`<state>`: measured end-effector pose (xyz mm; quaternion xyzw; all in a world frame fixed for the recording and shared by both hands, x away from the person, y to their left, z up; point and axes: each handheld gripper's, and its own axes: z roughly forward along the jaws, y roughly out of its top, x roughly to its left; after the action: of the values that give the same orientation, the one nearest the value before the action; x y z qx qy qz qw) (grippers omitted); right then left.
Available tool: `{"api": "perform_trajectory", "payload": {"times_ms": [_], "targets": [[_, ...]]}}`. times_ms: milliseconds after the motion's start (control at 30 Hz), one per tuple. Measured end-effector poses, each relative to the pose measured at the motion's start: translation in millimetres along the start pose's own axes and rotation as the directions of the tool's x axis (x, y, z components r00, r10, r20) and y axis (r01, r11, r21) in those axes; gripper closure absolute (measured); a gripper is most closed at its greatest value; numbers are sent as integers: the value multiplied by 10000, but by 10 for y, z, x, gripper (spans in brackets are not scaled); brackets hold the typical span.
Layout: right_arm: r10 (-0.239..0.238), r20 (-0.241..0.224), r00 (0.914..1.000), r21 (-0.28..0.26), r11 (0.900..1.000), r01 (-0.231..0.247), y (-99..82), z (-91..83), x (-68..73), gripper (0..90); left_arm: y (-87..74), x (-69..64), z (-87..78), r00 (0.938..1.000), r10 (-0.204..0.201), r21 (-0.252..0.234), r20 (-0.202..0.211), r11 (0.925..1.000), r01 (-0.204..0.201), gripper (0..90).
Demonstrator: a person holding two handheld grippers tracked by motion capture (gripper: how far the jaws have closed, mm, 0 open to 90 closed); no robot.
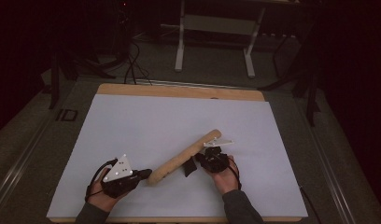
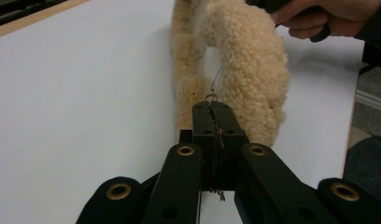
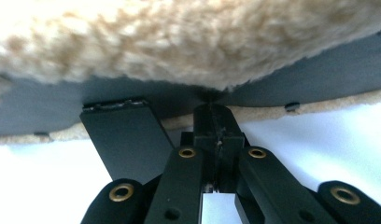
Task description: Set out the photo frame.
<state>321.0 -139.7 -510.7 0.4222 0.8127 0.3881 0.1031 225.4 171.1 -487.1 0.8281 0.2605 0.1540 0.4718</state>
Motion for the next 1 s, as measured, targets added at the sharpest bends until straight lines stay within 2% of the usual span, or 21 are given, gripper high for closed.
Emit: {"api": "perform_trajectory", "payload": {"times_ms": [300, 567, 700, 1000], "targets": [[-75, -23, 10000, -78, 9999, 75, 85, 8, 46, 900, 48, -124, 109, 9993, 254, 73, 271, 9996, -257, 900], [-203, -12, 9998, 25, 9998, 203, 151, 18, 75, 900, 80, -177, 190, 9985, 289, 80, 461, 9995, -293, 898], [-429, 22, 9991, 154, 9990, 428, 204, 23, 97, 900, 113, -206, 248, 9977, 339, 118, 592, 9993, -346, 897], [-595, 114, 9982, 149, 9981, 593, 304, 25, 166, 900, 180, -298, 407, 9951, 554, 296, 820, 9979, -580, 890]]}}
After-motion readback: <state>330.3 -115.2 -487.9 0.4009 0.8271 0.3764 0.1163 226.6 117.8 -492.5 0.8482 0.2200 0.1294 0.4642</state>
